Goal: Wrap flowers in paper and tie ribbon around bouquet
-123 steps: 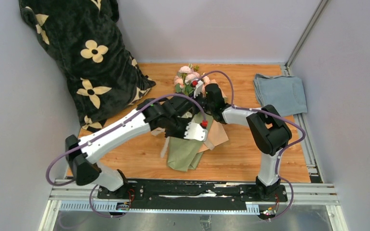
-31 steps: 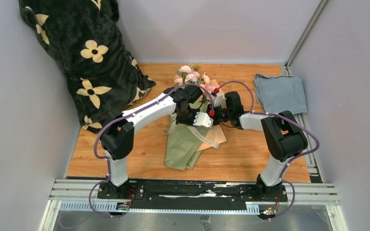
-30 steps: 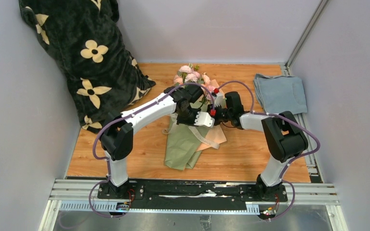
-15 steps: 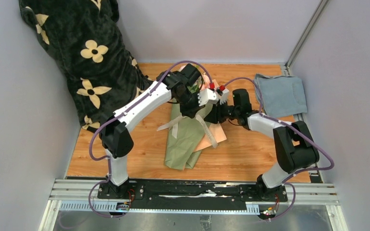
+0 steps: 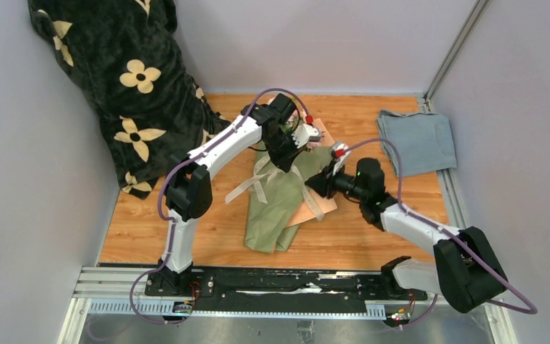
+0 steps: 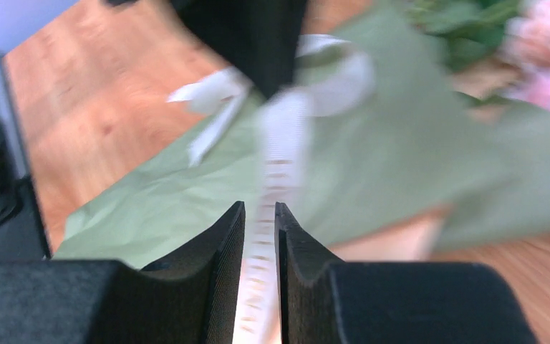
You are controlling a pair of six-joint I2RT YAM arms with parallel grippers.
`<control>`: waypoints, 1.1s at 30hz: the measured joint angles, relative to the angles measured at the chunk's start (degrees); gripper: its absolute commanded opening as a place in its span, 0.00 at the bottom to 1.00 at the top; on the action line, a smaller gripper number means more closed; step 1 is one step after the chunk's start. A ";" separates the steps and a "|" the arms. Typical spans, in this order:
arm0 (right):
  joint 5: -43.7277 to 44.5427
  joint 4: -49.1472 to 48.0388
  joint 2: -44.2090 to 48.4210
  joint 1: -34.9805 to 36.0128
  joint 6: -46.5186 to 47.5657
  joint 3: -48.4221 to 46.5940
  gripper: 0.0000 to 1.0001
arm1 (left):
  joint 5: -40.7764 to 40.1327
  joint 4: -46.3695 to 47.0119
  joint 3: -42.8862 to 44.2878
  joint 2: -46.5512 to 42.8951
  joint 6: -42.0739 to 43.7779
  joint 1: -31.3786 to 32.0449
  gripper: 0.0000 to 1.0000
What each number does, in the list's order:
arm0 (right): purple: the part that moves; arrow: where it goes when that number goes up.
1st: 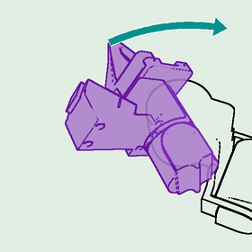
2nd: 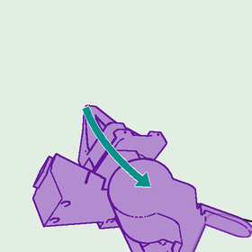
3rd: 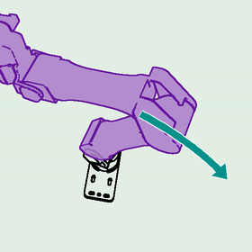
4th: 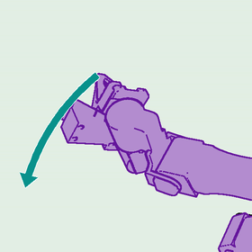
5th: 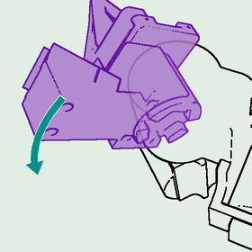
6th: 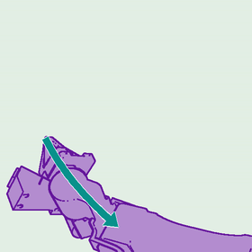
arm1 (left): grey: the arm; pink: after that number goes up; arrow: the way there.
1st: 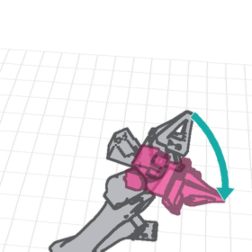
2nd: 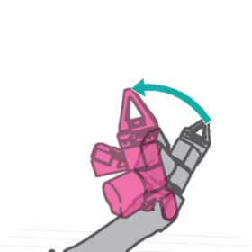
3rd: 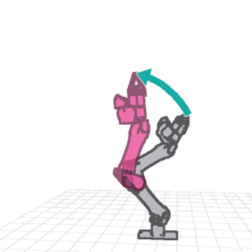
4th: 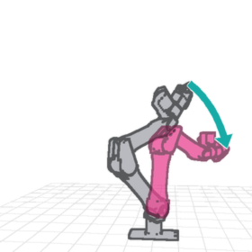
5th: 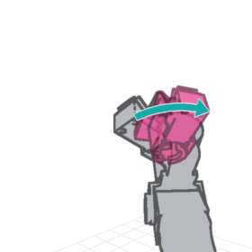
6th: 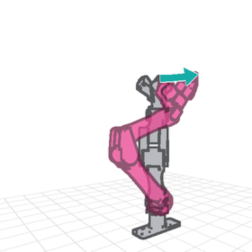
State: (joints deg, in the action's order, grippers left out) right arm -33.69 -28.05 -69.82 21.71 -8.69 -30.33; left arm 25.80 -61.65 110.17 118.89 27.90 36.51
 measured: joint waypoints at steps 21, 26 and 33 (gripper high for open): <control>22.84 -56.96 -31.08 16.06 -1.70 4.07 0.53 | -0.96 2.80 0.39 -5.07 -6.99 0.90 0.00; 26.12 -58.75 -33.29 14.75 -1.05 2.25 0.55 | -0.92 2.84 0.52 -5.38 -7.63 1.36 0.00; 27.89 -58.93 -33.81 13.44 0.35 1.11 0.57 | -0.66 2.99 0.57 -5.60 -8.52 1.51 0.00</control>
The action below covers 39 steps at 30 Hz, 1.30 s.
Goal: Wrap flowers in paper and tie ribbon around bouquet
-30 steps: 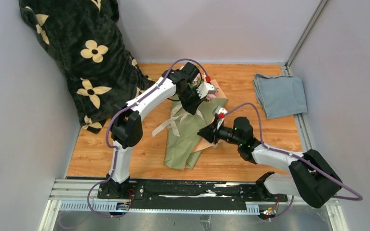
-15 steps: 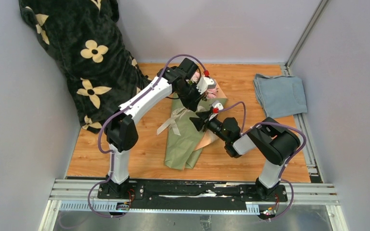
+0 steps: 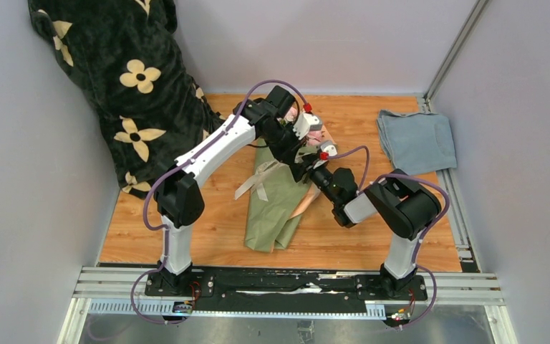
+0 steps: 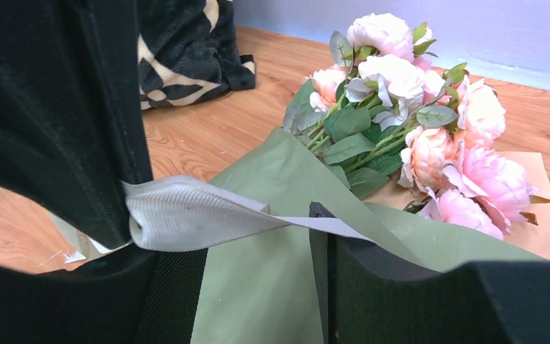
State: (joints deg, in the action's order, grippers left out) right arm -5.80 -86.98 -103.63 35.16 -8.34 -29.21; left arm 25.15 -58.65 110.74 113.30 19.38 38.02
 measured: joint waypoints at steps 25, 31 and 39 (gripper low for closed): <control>-2.16 0.48 -0.15 -1.60 -0.48 0.57 0.00 | -0.94 -0.15 0.85 -0.20 -1.55 0.37 0.00; -10.71 13.79 13.73 -1.97 0.00 6.32 0.00 | -13.35 0.61 5.14 -0.20 2.47 0.31 0.00; -24.81 43.43 26.40 -3.89 1.77 2.86 0.00 | -19.63 3.32 4.72 -0.22 5.73 0.37 0.15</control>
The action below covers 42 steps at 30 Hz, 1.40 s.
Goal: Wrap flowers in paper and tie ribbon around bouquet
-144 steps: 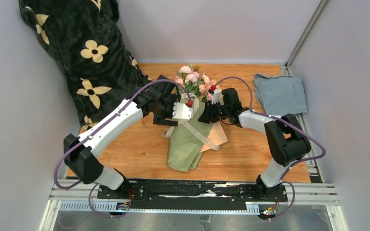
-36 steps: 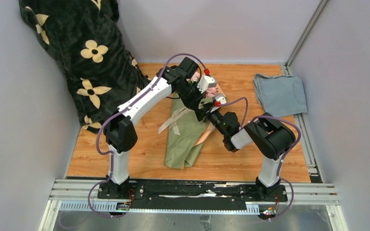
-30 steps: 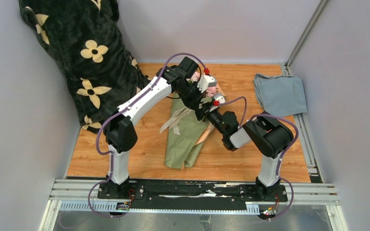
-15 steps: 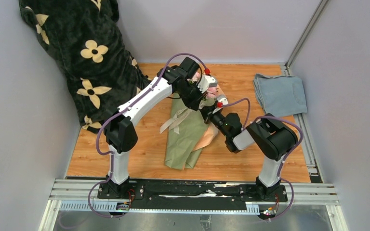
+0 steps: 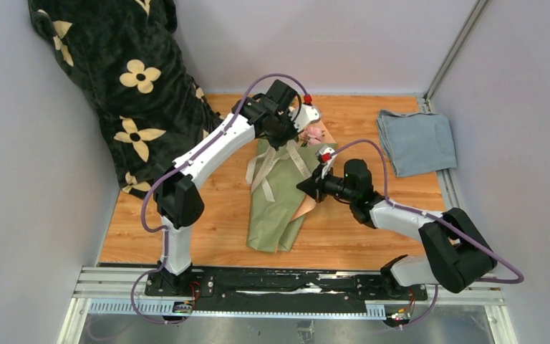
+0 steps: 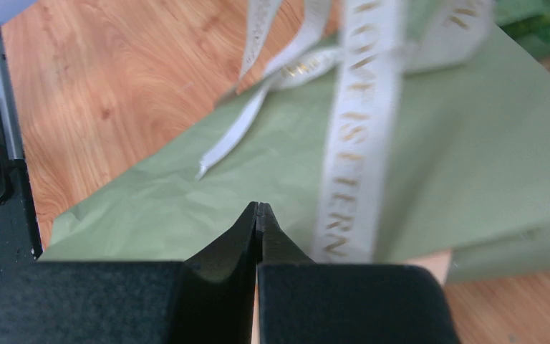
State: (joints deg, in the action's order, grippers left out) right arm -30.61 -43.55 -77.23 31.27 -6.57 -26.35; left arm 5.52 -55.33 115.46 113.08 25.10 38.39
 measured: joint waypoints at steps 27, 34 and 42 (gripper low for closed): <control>-7.56 31.41 2.45 -8.55 0.22 -6.80 0.01 | 7.34 -6.23 -15.21 -1.16 22.73 -8.57 0.73; -8.20 30.45 0.81 -8.55 -0.83 -9.22 0.03 | 9.25 2.27 -22.64 -1.77 29.09 4.52 0.86; -8.44 29.31 0.46 -9.07 -2.43 -9.03 0.03 | 3.48 14.27 -26.32 0.48 31.12 2.32 0.81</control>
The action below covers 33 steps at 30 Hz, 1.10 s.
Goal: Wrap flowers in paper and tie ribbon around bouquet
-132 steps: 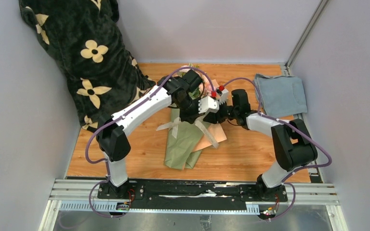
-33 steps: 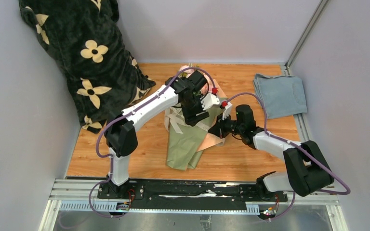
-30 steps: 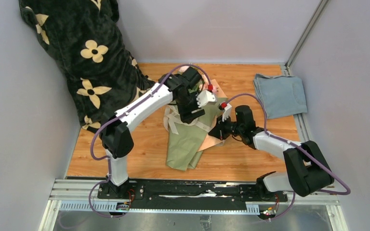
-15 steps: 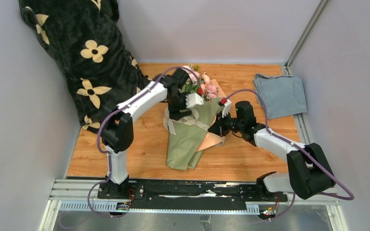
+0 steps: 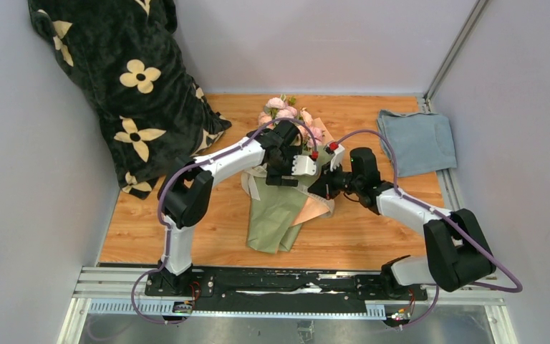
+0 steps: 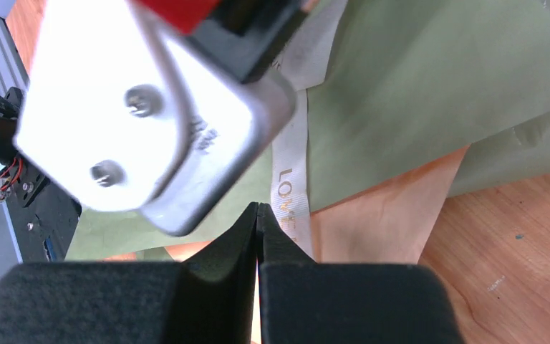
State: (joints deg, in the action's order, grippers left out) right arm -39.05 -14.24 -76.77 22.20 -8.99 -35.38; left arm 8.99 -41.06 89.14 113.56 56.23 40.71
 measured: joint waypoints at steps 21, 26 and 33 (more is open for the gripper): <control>-2.34 -7.45 0.09 0.28 -2.51 4.72 0.04 | 0.39 -6.10 2.43 -0.55 -5.49 -0.13 0.00; -4.44 -9.97 0.07 0.28 -3.13 3.80 0.07 | 1.97 -12.28 7.28 -4.70 -9.01 0.04 0.00; -6.99 -10.25 -1.25 -2.14 -3.23 -4.83 0.08 | 2.14 -21.09 11.74 -7.02 -11.02 2.01 0.00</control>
State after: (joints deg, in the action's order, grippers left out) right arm -46.04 -24.49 -78.02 20.05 -12.23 -40.21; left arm 11.14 -62.15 100.88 106.54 45.21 42.72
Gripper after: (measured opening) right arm 0.074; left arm 0.007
